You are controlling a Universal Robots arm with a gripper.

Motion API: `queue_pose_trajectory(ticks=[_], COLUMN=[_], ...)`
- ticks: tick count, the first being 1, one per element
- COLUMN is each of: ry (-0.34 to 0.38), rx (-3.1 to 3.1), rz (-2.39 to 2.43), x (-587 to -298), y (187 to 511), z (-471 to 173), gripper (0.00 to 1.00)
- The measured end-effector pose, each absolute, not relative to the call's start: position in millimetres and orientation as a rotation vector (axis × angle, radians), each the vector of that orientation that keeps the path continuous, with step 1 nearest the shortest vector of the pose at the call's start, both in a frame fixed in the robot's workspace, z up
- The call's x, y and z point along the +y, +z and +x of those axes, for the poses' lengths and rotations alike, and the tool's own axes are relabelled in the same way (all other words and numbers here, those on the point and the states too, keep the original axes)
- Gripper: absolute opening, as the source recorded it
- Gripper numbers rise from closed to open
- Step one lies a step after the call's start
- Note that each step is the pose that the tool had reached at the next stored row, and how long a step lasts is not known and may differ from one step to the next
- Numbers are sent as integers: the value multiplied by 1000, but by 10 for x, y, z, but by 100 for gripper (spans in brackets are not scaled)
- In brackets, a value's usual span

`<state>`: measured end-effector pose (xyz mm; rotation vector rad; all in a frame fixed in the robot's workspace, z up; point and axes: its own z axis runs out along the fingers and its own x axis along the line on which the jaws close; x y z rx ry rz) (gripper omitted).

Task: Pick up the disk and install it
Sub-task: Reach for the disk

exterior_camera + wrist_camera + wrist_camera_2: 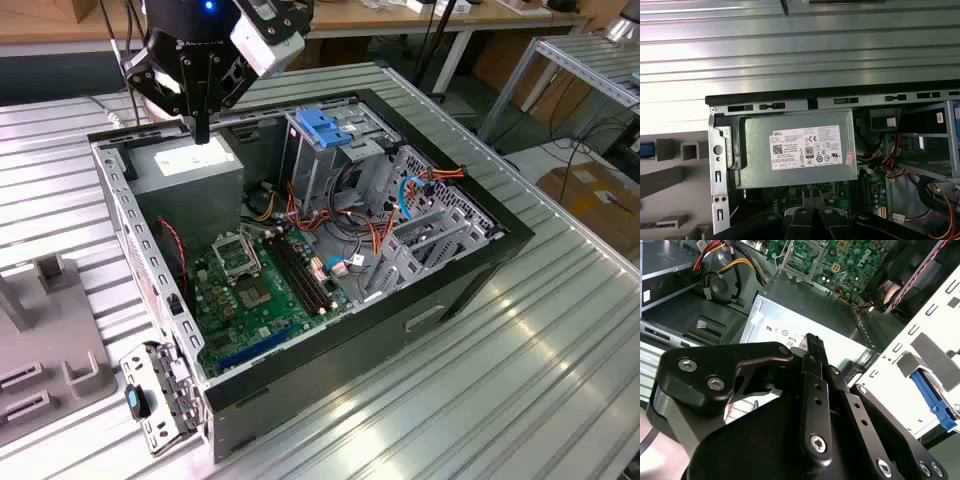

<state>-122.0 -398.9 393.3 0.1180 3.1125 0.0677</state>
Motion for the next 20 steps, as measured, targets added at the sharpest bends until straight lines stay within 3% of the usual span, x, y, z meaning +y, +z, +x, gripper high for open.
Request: queue_pose_trajectory(ticks=[20], ry=[68], rx=[3112], rz=[118], x=[-3989], y=[3932], z=[-1293], gripper=[11])
